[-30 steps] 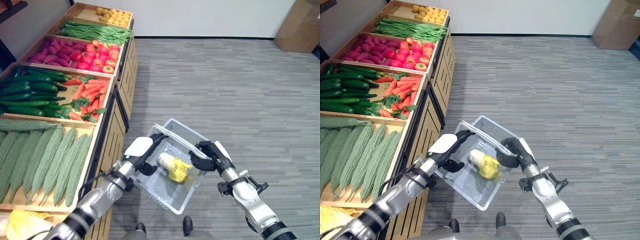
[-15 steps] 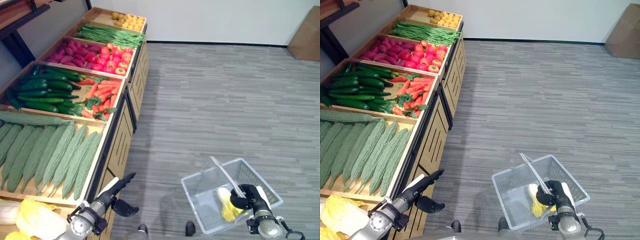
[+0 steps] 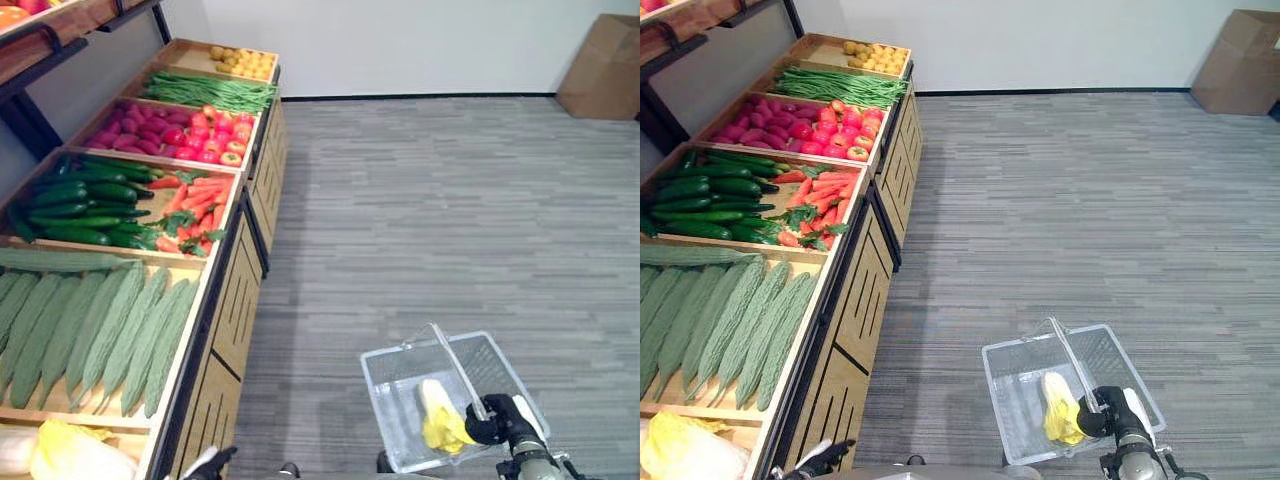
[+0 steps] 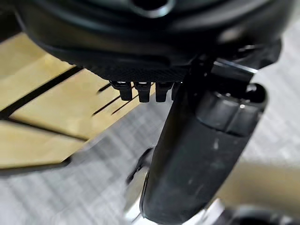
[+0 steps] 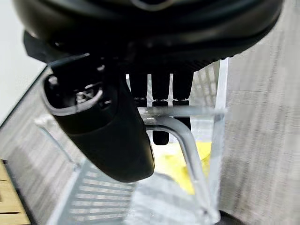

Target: Get the vegetables into the basket

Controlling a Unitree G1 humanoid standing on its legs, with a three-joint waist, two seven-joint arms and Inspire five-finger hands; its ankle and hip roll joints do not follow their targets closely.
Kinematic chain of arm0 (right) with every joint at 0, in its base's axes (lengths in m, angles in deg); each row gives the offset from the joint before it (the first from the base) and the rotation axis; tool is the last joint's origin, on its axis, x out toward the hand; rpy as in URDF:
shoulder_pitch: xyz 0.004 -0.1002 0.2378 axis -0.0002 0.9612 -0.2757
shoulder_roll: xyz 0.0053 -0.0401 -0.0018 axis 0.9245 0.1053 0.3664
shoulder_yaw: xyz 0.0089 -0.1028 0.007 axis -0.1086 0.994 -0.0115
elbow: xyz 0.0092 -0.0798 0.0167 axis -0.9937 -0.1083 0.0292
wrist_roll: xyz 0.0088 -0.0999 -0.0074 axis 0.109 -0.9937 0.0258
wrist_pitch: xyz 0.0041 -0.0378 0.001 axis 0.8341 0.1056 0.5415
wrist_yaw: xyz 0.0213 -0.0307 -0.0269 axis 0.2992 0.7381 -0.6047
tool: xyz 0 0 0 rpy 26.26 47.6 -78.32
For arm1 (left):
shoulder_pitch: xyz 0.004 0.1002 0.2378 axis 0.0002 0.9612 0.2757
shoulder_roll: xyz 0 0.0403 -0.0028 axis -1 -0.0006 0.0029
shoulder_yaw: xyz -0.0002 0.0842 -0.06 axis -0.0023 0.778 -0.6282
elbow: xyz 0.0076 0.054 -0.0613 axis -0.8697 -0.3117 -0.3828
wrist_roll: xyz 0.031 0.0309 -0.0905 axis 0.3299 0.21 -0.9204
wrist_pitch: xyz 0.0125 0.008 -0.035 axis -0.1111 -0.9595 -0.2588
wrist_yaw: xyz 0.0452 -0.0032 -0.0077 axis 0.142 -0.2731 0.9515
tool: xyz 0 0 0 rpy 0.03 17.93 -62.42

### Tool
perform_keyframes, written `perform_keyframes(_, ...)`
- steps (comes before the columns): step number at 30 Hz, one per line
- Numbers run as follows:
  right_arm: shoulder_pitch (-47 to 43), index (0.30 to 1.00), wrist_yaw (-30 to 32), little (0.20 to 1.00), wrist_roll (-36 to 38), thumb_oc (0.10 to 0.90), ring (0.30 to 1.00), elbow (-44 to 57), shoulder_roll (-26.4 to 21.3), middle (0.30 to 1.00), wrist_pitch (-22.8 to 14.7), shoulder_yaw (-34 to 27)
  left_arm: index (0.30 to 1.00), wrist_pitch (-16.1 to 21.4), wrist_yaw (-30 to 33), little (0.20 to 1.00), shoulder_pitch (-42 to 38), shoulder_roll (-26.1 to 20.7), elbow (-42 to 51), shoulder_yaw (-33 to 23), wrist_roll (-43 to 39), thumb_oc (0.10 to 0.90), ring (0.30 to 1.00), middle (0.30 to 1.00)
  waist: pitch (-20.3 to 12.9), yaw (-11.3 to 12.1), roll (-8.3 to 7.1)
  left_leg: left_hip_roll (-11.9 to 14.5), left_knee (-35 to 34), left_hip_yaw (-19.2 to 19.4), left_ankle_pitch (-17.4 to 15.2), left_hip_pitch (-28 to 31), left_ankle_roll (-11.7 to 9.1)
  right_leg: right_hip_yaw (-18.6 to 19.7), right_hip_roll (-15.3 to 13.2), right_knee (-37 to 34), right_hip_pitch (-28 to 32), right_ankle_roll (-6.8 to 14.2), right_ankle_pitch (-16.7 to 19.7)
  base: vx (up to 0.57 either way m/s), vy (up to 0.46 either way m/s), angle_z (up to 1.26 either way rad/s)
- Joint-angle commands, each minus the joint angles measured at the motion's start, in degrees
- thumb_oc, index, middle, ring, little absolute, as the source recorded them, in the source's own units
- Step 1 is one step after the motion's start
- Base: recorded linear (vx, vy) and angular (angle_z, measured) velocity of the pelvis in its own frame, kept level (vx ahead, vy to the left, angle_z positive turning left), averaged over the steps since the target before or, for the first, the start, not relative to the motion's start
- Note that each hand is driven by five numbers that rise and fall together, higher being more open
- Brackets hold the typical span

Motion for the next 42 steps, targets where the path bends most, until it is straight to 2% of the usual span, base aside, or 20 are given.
perform_keyframes(1, -4.32, 0.300, 1.58, 0.300, -2.28, 0.400, 0.300, 6.76, -3.35, 0.300, -3.92, -1.73, 1.000, -1.01, 3.32, 1.000, -4.10, -1.60, -2.56, -4.15, -0.56, 0.900, 1.000, 1.000, 1.42, 0.34, -2.49, 1.48, 0.03, -1.39, 0.69, -0.43, -2.40, -2.86, -1.70, 2.96, 0.32, 2.02, -0.90, 0.05, -0.043, -0.08)
perform_keyframes(8, -4.13, 0.300, 1.28, 0.300, -3.22, 0.400, 0.300, 7.44, -4.33, 0.300, -3.77, -1.35, 1.000, -2.79, 5.45, 1.000, -4.47, -0.80, -4.80, -5.58, 0.75, 0.900, 1.000, 1.000, 2.81, 0.31, -2.24, 3.11, 0.03, -1.57, 1.49, -0.32, -3.11, -2.85, -0.14, 5.70, -0.75, 0.96, -2.91, 0.05, -0.073, -0.05)
perform_keyframes(12, -5.38, 0.300, 1.57, 0.300, -3.27, 0.400, 0.300, 8.67, -4.78, 0.300, -3.81, -0.34, 1.000, -4.90, 8.08, 1.000, -5.86, -0.43, -5.72, -6.33, 0.87, 0.900, 1.000, 1.000, 4.32, 0.38, -1.92, 4.48, 1.00, -1.84, 2.20, -0.95, -3.57, -2.82, 1.58, 10.48, -3.16, -0.18, -5.62, 0.06, -0.126, 0.00)
perform_keyframes(14, -5.02, 0.300, 1.37, 0.300, -2.80, 0.400, 0.300, 10.40, -5.73, 0.300, -4.33, -0.29, 1.000, -4.98, 8.90, 1.000, -6.23, -0.24, -5.28, -7.24, -1.32, 0.900, 1.000, 1.000, 5.61, 0.73, -2.09, 5.90, 6.27, -3.17, 1.86, -3.45, -4.29, -3.25, 2.86, 13.27, -4.31, -1.53, -7.36, 0.12, -0.288, 0.01)
perform_keyframes(16, -4.57, 0.300, 1.19, 0.300, -2.69, 0.400, 0.300, 11.34, -6.08, 0.300, -4.41, -0.52, 1.000, -5.07, 8.96, 1.000, -6.19, -0.10, -4.99, -7.42, -2.06, 0.900, 1.000, 1.000, 5.98, 0.78, -2.02, 6.46, 7.89, -3.86, 2.22, -4.40, -4.53, -3.60, 3.27, 13.45, -4.18, -2.04, -7.87, 0.08, -0.151, 0.13)
perform_keyframes(21, -4.22, 0.300, 1.01, 0.300, -2.36, 0.400, 0.300, 12.88, -6.85, 0.300, -4.76, -1.05, 1.000, -5.04, 9.08, 1.000, -6.21, 0.24, -4.90, -7.58, -3.33, 0.900, 1.000, 1.000, 7.02, 0.74, -1.77, 6.33, 12.96, -6.50, 3.52, -6.54, -4.79, -4.07, 3.88, 14.25, -3.31, -3.17, -8.90, 0.08, -0.097, 0.15)
perform_keyframes(22, -4.64, 0.300, 1.21, 0.300, -2.05, 0.400, 0.300, 12.99, -7.13, 0.300, -4.52, -1.38, 1.000, -5.12, 9.07, 1.000, -6.08, 0.65, -4.63, -7.22, -3.95, 0.900, 1.000, 1.000, 7.40, 1.34, -1.42, 4.91, 12.84, -8.76, 4.46, -8.14, -4.32, -3.82, 3.79, 14.15, -2.86, -3.23, -9.24, 0.05, 0.006, 0.23)
perform_keyframes(24, -4.77, 0.300, 1.37, 0.300, -1.95, 0.400, 0.300, 13.52, -7.11, 0.300, -4.53, -1.77, 1.000, -5.04, 8.98, 1.000, -6.21, 0.76, -4.87, -6.87, -3.95, 0.900, 1.000, 1.000, 7.22, 1.22, -1.61, 3.94, 10.54, -9.70, 4.00, -10.50, -3.51, -4.09, 2.96, 13.98, -2.57, -2.85, -9.79, 0.10, 0.025, 0.15)
perform_keyframes(29, -5.48, 0.300, 2.56, 0.300, -1.81, 0.400, 0.300, 13.00, -6.66, 0.300, -4.61, -1.83, 1.000, -5.20, 9.24, 1.000, -6.15, 0.75, -4.86, -5.95, -2.76, 0.900, 1.000, 1.000, 6.73, 2.94, -1.24, 3.43, 4.50, -10.36, 9.38, -17.05, -3.38, -3.27, 3.03, 13.41, 0.67, -2.34, -11.47, 0.17, 0.053, 0.34)
perform_keyframes(31, -5.81, 0.300, 2.58, 0.300, -1.86, 0.400, 0.300, 13.05, -6.46, 0.300, -4.67, -1.50, 1.000, -5.16, 9.31, 1.000, -5.89, 0.58, -4.56, -5.79, -2.37, 0.900, 1.000, 1.000, 6.80, 3.40, -1.36, 3.07, 3.90, -10.52, 9.52, -16.74, -3.22, -2.56, 3.08, 13.54, 1.44, -2.28, -11.96, 0.16, 0.080, -0.18)
perform_keyframes(32, -5.90, 0.300, 2.23, 0.300, -2.00, 0.400, 0.300, 13.73, -5.86, 0.300, -4.74, -0.93, 1.000, -5.17, 9.36, 1.000, -5.02, 0.38, -4.53, -6.10, -2.01, 0.900, 1.000, 1.000, 6.05, 4.00, -1.51, 2.27, 3.59, -10.98, 8.62, -15.89, -2.48, -0.96, 3.35, 13.74, 2.55, -2.05, -12.92, 0.24, 0.163, -0.69)
perform_keyframes(34, -4.89, 0.300, 1.62, 0.300, -2.59, 0.400, 0.300, 14.10, -5.10, 0.300, -4.35, -0.99, 1.000, -5.11, 9.19, 1.000, -4.43, -0.02, -4.30, -6.33, -1.68, 0.900, 1.000, 1.000, 4.82, 4.37, -2.07, 0.97, 2.86, -9.75, 7.65, -14.28, -1.36, -0.16, 1.63, 13.77, 3.90, -1.02, -13.24, 0.27, 0.270, -1.09)
perform_keyframes(37, -4.54, 0.300, 1.02, 0.300, -2.19, 0.400, 0.300, 15.03, -3.52, 0.300, -3.94, -1.40, 1.000, -4.75, 9.03, 1.000, -4.52, -0.81, -3.83, -6.06, -0.91, 0.900, 1.000, 1.000, 3.73, 4.46, -3.01, -0.66, 2.89, -7.14, 5.94, -12.77, 0.22, 1.64, -0.95, 13.47, 3.70, 0.88, -11.67, 0.20, 0.325, -0.60)
perform_keyframes(38, -4.70, 0.300, 0.96, 0.300, -2.35, 0.400, 0.300, 14.97, -2.88, 0.300, -3.81, -1.32, 1.000, -4.63, 9.28, 1.000, -4.69, -0.98, -3.61, -6.13, -0.98, 0.900, 1.000, 1.000, 3.57, 4.47, -3.47, -1.47, 2.82, -6.45, 5.20, -12.38, 0.82, 1.94, -2.00, 12.95, 3.65, 1.77, -10.06, 0.11, 0.272, -0.30)
perform_keyframes(42, -5.36, 0.300, 0.89, 0.300, -2.76, 0.400, 0.300, 15.02, -2.14, 0.300, -3.41, -0.92, 1.000, -4.54, 9.30, 1.000, -5.10, -1.49, -3.21, -5.79, -0.48, 0.900, 1.000, 1.000, 3.13, 4.71, -4.44, -2.92, 1.62, -5.27, 4.23, -11.33, 1.87, 3.06, -3.46, 12.64, 2.85, 3.51, -6.18, 0.06, 0.172, -0.23)
